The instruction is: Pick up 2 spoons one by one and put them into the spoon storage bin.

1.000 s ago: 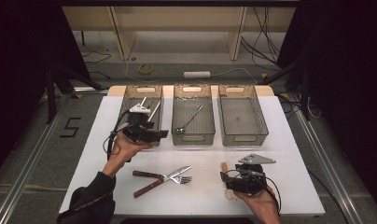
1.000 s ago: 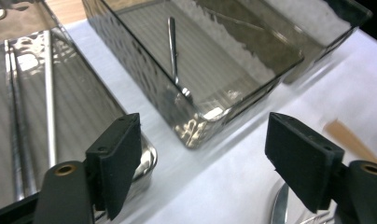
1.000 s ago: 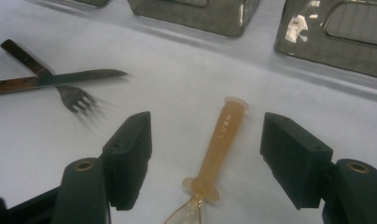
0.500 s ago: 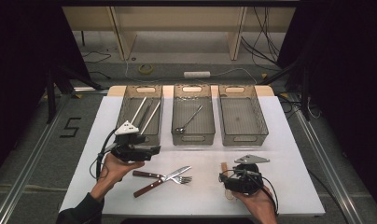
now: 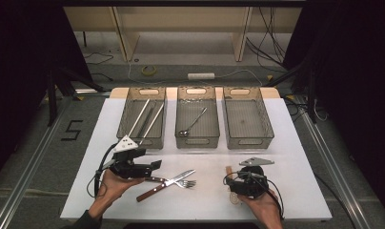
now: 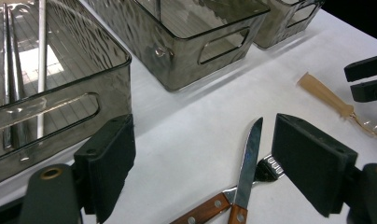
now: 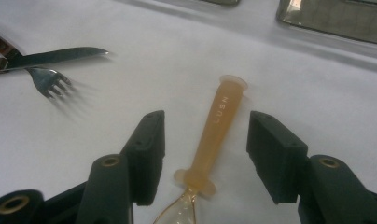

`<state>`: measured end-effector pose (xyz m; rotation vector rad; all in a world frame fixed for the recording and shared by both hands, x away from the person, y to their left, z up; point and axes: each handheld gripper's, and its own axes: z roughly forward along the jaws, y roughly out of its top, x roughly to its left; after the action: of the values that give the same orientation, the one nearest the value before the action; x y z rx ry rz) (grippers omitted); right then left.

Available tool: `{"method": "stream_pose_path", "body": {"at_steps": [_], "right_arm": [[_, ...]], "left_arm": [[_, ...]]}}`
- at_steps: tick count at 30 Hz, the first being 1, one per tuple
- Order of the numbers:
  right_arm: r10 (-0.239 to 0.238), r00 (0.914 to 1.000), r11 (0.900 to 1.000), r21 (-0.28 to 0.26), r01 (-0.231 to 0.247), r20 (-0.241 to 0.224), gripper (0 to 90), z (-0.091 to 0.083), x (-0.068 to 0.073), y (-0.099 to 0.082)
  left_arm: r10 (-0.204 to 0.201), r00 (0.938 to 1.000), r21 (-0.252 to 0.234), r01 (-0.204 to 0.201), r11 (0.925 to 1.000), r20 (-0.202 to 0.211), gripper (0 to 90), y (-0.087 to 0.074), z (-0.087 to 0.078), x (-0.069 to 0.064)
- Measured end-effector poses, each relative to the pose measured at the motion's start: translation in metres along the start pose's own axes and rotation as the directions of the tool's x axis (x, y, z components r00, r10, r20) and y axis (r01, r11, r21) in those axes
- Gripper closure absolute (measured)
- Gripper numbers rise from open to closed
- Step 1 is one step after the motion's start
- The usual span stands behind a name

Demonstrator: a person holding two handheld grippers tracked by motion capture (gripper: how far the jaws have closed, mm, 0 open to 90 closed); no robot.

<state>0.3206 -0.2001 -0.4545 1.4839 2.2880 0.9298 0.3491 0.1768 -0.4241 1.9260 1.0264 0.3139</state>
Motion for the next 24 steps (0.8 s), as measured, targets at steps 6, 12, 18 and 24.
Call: {"method": "stream_pose_path", "body": {"at_steps": [6, 12, 18, 24], "right_arm": [[0.013, 0.9999, 0.9999, 0.012, -0.013, 0.004, 51.9, 0.003, -0.002, 0.001], [0.015, 0.9998, 0.9998, 0.014, -0.015, 0.012, 54.7, 0.004, -0.003, 0.001], [0.004, 0.9997, 0.9996, 0.028, -0.004, 0.025, 58.5, 0.01, 0.0, 0.001], [-0.008, 0.9984, 0.9986, 0.053, 0.006, 0.055, 64.0, 0.016, 0.001, 0.001]], "left_arm": [[0.024, 0.9997, -0.01, -0.024, 0.9997, -0.005, 20.6, -0.007, -0.004, -0.005], [0.041, 0.9989, -0.027, -0.042, 0.9988, -0.025, 20.3, -0.013, -0.008, -0.01], [0.03, 0.9993, -0.041, -0.031, 0.9987, -0.021, 20.2, -0.017, -0.014, -0.012], [0.013, 0.9998, -0.045, -0.014, 0.9989, -0.012, 20.2, -0.019, -0.014, -0.013]]}}
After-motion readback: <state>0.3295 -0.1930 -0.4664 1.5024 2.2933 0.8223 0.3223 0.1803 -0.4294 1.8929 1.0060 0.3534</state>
